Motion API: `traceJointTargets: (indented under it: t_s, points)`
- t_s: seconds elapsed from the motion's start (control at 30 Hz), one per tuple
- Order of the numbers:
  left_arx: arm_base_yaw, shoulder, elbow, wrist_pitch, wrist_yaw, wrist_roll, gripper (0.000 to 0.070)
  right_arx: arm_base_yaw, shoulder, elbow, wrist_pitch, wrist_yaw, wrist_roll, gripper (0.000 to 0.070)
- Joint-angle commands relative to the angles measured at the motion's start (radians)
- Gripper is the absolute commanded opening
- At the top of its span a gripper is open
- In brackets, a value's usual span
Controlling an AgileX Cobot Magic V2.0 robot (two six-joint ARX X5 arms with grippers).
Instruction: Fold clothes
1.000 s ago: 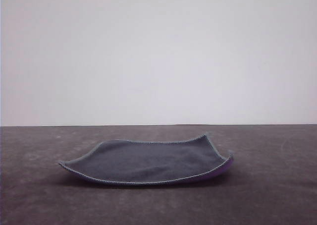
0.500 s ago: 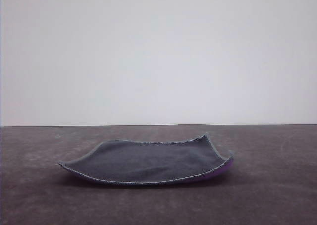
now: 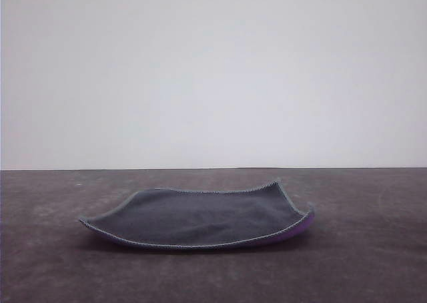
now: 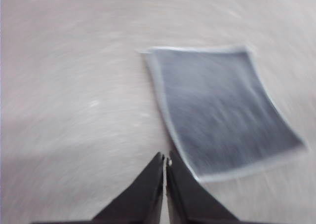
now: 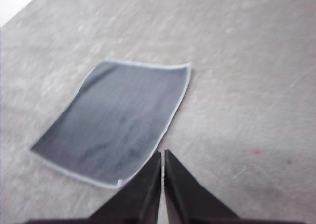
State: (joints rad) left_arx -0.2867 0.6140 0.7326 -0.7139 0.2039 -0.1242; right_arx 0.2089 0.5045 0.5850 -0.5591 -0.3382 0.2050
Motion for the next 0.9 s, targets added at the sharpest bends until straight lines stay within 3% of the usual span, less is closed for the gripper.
traceJointTargets:
  t_s: [0.0, 0.13, 0.17, 0.2, 0.23, 0.3, 0.33, 0.57, 0.7, 0.87]
  points:
    - [-0.028, 0.011, 0.019, 0.003, -0.006, 0.083, 0.0004, 0.016, 0.011, 0.013, 0.01, -0.002, -0.019, 0.0006]
    - [-0.048, 0.019, 0.02, 0.003, -0.005, 0.079, 0.0003, 0.04, 0.011, 0.013, 0.008, -0.003, -0.037, 0.0007]
    - [-0.048, 0.02, 0.02, 0.003, -0.005, 0.079, 0.0005, 0.042, 0.011, 0.013, 0.008, -0.003, -0.039, 0.0022]
    - [-0.048, 0.02, 0.02, 0.004, -0.005, 0.079, 0.0035, 0.044, 0.011, 0.013, 0.008, -0.003, -0.046, 0.0094]
    - [-0.048, 0.019, 0.02, 0.005, -0.005, 0.079, 0.0107, 0.044, 0.011, 0.013, 0.008, -0.003, -0.059, 0.0209]
    - [-0.048, 0.019, 0.02, 0.004, -0.005, 0.071, 0.0339, 0.044, 0.011, 0.013, 0.008, -0.002, -0.06, 0.0432]
    - [-0.047, 0.019, 0.02, 0.004, -0.005, 0.057, 0.0411, 0.044, 0.01, 0.013, 0.008, -0.002, -0.06, 0.0458]
    - [-0.047, 0.023, 0.02, 0.005, -0.005, -0.003, 0.0432, 0.044, 0.011, 0.013, 0.009, -0.002, -0.054, 0.0457]
    - [-0.047, 0.061, 0.023, 0.014, -0.005, -0.061, 0.0434, 0.044, 0.051, 0.013, 0.013, -0.003, 0.015, 0.0409]
    - [-0.047, 0.158, 0.026, 0.076, 0.008, -0.102, 0.0434, 0.043, 0.168, 0.013, 0.023, -0.019, 0.081, 0.0404]
